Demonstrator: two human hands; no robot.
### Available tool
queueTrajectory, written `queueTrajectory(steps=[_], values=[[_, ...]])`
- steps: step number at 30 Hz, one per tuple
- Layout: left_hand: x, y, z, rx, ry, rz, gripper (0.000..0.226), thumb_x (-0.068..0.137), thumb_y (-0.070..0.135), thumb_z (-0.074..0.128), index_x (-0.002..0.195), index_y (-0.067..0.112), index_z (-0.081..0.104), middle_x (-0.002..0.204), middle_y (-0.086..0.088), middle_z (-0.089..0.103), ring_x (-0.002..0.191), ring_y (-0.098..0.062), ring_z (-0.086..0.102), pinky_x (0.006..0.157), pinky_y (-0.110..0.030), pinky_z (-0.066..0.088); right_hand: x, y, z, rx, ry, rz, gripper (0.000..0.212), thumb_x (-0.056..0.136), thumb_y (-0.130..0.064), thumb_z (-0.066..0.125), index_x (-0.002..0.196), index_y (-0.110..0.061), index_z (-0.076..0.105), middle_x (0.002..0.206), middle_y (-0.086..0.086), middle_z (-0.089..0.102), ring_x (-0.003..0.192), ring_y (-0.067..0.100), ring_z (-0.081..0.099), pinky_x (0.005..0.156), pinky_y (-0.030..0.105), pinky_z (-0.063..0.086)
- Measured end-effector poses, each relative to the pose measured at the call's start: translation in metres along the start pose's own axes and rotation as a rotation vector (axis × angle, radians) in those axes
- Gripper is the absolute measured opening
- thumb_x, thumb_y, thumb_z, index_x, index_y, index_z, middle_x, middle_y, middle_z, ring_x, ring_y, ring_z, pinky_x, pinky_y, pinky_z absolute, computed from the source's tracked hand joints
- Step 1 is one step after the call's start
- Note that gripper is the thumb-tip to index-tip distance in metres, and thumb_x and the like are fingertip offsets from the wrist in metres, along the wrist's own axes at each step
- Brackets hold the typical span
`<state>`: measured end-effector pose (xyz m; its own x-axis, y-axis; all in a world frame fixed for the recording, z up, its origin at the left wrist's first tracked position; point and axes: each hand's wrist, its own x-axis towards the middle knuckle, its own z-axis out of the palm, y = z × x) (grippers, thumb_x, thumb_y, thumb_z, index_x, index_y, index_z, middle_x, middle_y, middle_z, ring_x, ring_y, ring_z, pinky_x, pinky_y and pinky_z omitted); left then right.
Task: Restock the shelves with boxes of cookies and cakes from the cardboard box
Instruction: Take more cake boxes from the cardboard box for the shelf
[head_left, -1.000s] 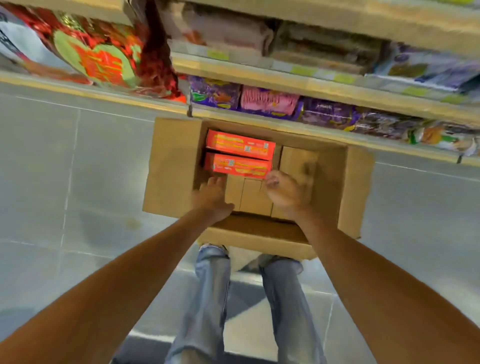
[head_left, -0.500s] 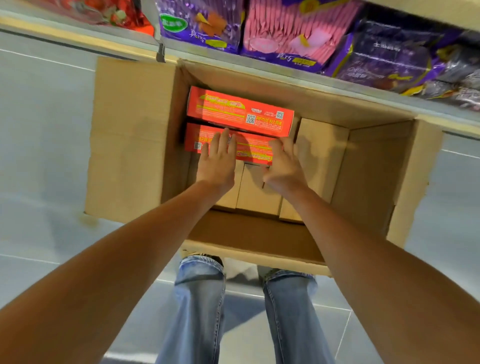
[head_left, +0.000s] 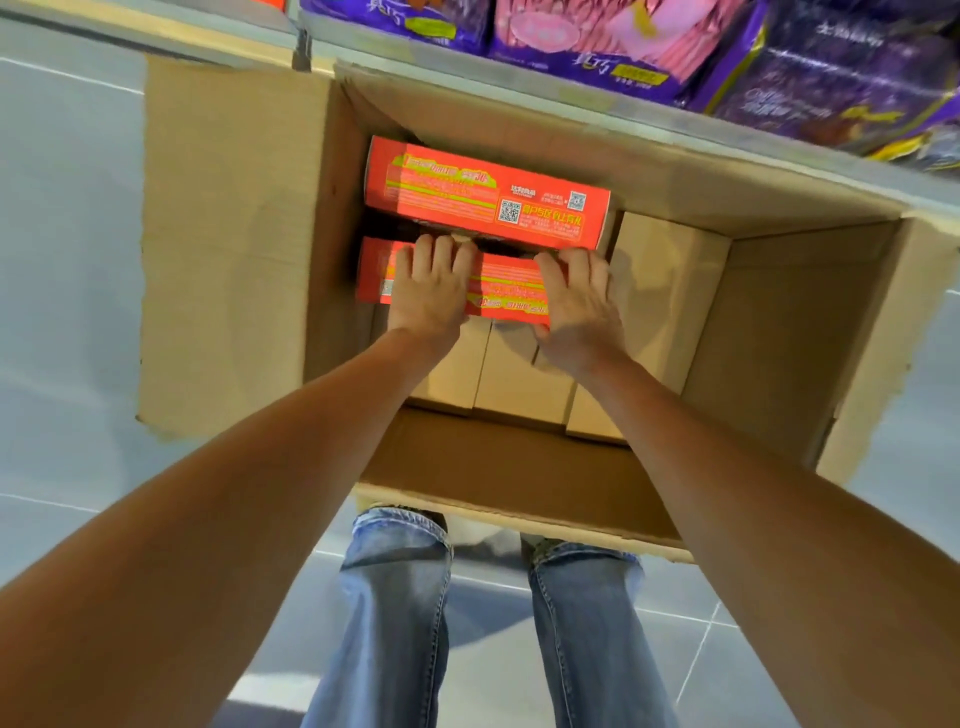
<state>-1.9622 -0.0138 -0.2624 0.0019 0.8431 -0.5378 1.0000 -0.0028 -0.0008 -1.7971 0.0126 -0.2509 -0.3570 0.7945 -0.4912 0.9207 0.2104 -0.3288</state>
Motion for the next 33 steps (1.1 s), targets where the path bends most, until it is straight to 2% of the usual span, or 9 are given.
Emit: queueTrajectory(steps=[6,9,15,21,25,27,29,31,33], values=[[-0.033,0.004,-0.052,-0.215,-0.102,0.141,0.081,0.082,0.042,0.066,0.143,0.012,0.024,0.14,-0.01,0.04,0.131,-0.03,0.032,0.112,-0.041,0.024,-0.032,0.009,-0.049,0.192,-0.156,0.046,0.078,0.077,-0.026,0.072,0.142,-0.018,0.03,0.136,0.006,0.032,0.131,0.023,0.024,0.111,0.04,0.028],[-0.051,0.003,-0.087,-0.279,-0.195,0.21,0.079,0.081,0.048,0.065,0.142,0.013,0.027,0.139,-0.009,0.044,0.129,-0.028,0.033,0.107,-0.039,0.029,-0.051,0.011,-0.082,0.168,-0.226,0.056,0.08,0.079,-0.037,0.07,0.145,-0.023,0.028,0.14,0.002,0.031,0.134,0.021,0.021,0.111,0.04,0.027],[-0.098,0.011,-0.167,-0.177,-0.235,0.321,0.072,0.086,0.054,0.054,0.142,0.015,0.03,0.142,-0.006,0.045,0.13,-0.026,0.036,0.105,-0.039,0.035,-0.099,-0.006,-0.158,0.085,-0.31,0.03,0.08,0.08,-0.056,0.065,0.145,-0.025,0.03,0.148,0.001,0.03,0.138,0.022,0.023,0.107,0.041,0.034],[-0.142,0.015,-0.289,-0.053,-0.208,0.391,0.072,0.088,0.059,0.047,0.146,0.02,0.026,0.149,-0.004,0.038,0.137,-0.026,0.031,0.108,-0.042,0.035,-0.151,-0.033,-0.259,0.161,-0.28,0.1,0.079,0.078,-0.061,0.063,0.143,-0.029,0.031,0.141,-0.001,0.036,0.13,0.02,0.036,0.099,0.036,0.042],[-0.179,0.023,-0.369,-0.13,-0.141,0.314,0.076,0.085,0.057,0.055,0.143,0.017,0.03,0.142,-0.006,0.043,0.134,-0.025,0.03,0.105,-0.039,0.035,-0.179,-0.048,-0.339,0.235,-0.251,0.094,0.082,0.077,-0.063,0.061,0.145,-0.028,0.032,0.147,0.006,0.027,0.138,0.027,0.026,0.112,0.043,0.033],[-0.202,0.03,-0.412,-0.132,-0.052,0.292,0.08,0.082,0.059,0.057,0.142,0.013,0.03,0.14,-0.008,0.041,0.133,-0.026,0.03,0.107,-0.041,0.033,-0.198,-0.06,-0.383,0.404,-0.166,0.203,0.09,0.075,-0.071,0.053,0.147,-0.022,0.029,0.149,0.006,0.021,0.14,0.028,0.025,0.115,0.042,0.029],[-0.222,0.037,-0.448,-0.079,0.065,0.279,0.081,0.081,0.06,0.057,0.141,0.011,0.031,0.138,-0.009,0.04,0.132,-0.027,0.031,0.107,-0.042,0.033,-0.211,-0.072,-0.417,0.623,-0.094,0.422,0.095,0.075,-0.075,0.048,0.147,-0.016,0.027,0.15,0.008,0.025,0.135,0.03,0.036,0.108,0.042,0.039],[-0.246,0.045,-0.487,0.03,0.222,0.335,0.08,0.082,0.061,0.053,0.139,0.009,0.032,0.137,-0.01,0.04,0.129,-0.027,0.034,0.105,-0.042,0.035,-0.229,-0.087,-0.457,0.85,-0.068,0.611,0.098,0.067,-0.087,0.042,0.134,-0.016,0.04,0.134,0.012,0.048,0.112,0.033,0.057,0.08,0.042,0.057],[-0.265,0.05,-0.516,0.184,0.344,0.429,0.082,0.083,0.064,0.049,0.139,0.007,0.033,0.135,-0.01,0.041,0.126,-0.028,0.037,0.102,-0.04,0.036,-0.245,-0.101,-0.495,1.099,-0.079,0.708,0.076,0.075,-0.082,0.043,0.116,-0.018,0.05,0.109,0.011,0.059,0.093,0.03,0.064,0.067,0.037,0.057]])
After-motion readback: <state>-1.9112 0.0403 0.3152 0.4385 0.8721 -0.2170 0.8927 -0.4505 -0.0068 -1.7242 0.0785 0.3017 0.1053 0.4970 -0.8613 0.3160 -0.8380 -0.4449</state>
